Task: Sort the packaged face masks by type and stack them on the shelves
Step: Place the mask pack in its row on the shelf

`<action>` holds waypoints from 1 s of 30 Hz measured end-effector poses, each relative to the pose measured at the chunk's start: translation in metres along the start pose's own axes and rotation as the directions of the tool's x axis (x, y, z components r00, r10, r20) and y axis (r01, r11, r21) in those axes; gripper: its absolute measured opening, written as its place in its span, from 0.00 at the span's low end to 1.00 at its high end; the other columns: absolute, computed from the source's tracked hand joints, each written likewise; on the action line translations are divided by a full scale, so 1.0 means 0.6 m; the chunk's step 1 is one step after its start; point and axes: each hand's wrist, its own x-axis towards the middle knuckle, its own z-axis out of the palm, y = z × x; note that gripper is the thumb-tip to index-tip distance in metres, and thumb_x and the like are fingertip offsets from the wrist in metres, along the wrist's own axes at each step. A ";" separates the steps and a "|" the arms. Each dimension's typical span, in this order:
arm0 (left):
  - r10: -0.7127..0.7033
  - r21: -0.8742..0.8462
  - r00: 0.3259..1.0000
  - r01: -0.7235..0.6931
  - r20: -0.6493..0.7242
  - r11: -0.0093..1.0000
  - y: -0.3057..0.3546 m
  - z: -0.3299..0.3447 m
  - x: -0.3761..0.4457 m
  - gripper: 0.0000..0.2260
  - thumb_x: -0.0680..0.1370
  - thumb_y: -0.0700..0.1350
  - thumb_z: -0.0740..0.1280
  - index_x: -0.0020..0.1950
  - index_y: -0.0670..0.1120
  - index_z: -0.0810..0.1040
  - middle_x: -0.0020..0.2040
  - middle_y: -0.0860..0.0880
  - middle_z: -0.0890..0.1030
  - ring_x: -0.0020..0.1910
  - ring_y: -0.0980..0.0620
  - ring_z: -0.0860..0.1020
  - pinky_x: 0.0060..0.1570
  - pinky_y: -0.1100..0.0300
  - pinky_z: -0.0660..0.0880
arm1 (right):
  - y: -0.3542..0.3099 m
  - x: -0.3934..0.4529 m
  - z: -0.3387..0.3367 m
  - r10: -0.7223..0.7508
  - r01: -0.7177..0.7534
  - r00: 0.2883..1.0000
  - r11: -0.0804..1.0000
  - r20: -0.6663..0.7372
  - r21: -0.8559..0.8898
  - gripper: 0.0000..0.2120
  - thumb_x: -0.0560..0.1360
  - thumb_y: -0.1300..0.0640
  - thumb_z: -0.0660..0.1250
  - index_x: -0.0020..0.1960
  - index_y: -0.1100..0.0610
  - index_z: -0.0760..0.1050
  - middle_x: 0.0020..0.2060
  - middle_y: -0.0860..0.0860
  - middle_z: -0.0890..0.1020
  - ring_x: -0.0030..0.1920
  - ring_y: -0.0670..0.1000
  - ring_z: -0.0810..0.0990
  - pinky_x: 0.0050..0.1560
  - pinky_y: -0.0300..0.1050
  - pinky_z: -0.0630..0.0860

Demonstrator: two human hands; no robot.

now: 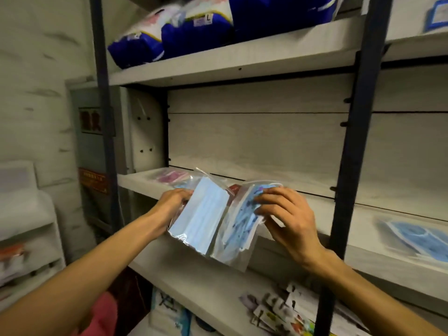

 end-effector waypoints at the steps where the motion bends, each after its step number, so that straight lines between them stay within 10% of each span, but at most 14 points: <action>1: 0.002 -0.008 1.000 -0.002 -0.001 1.000 0.000 -0.009 0.025 0.06 0.81 0.47 0.67 0.54 0.46 0.81 0.52 0.40 0.85 0.54 0.37 0.84 0.60 0.39 0.78 | 0.011 0.005 0.026 0.021 -0.021 1.000 1.000 -0.013 0.013 0.04 0.78 0.58 0.73 0.52 0.55 0.83 0.58 0.50 0.84 0.64 0.51 0.79 0.64 0.54 0.75; 17: 0.160 0.276 0.987 -0.156 0.009 0.948 0.024 -0.024 0.405 0.12 0.79 0.37 0.63 0.57 0.50 0.80 0.50 0.47 0.81 0.45 0.49 0.79 0.41 0.60 0.76 | 0.177 0.067 0.204 0.309 -0.316 0.939 0.948 -0.150 -0.027 0.10 0.72 0.70 0.72 0.48 0.58 0.84 0.52 0.50 0.85 0.57 0.56 0.81 0.58 0.60 0.74; 23: 0.203 0.657 0.979 -0.161 0.014 0.736 -0.020 -0.035 0.503 0.16 0.79 0.42 0.66 0.68 0.46 0.77 0.62 0.42 0.81 0.57 0.42 0.79 0.56 0.52 0.76 | 0.218 0.060 0.188 0.422 -0.430 0.898 0.902 -0.120 -0.041 0.11 0.68 0.74 0.71 0.45 0.60 0.83 0.49 0.50 0.85 0.55 0.52 0.82 0.58 0.57 0.76; 26: 0.167 0.860 0.978 -0.189 0.123 0.474 -0.030 -0.047 0.528 0.30 0.77 0.46 0.72 0.77 0.45 0.67 0.71 0.41 0.74 0.66 0.41 0.75 0.61 0.50 0.75 | 0.217 0.052 0.189 0.492 -0.498 0.866 0.865 -0.088 -0.064 0.13 0.67 0.76 0.71 0.44 0.60 0.83 0.49 0.50 0.85 0.55 0.51 0.82 0.57 0.55 0.77; 30: 0.345 0.859 0.901 -0.381 0.262 0.341 -0.023 -0.040 0.540 0.27 0.77 0.46 0.71 0.75 0.48 0.70 0.74 0.44 0.71 0.71 0.42 0.70 0.67 0.49 0.70 | 0.209 0.050 0.188 0.538 -0.541 0.841 0.834 -0.059 -0.108 0.12 0.69 0.73 0.70 0.45 0.58 0.83 0.51 0.49 0.85 0.57 0.49 0.81 0.60 0.49 0.77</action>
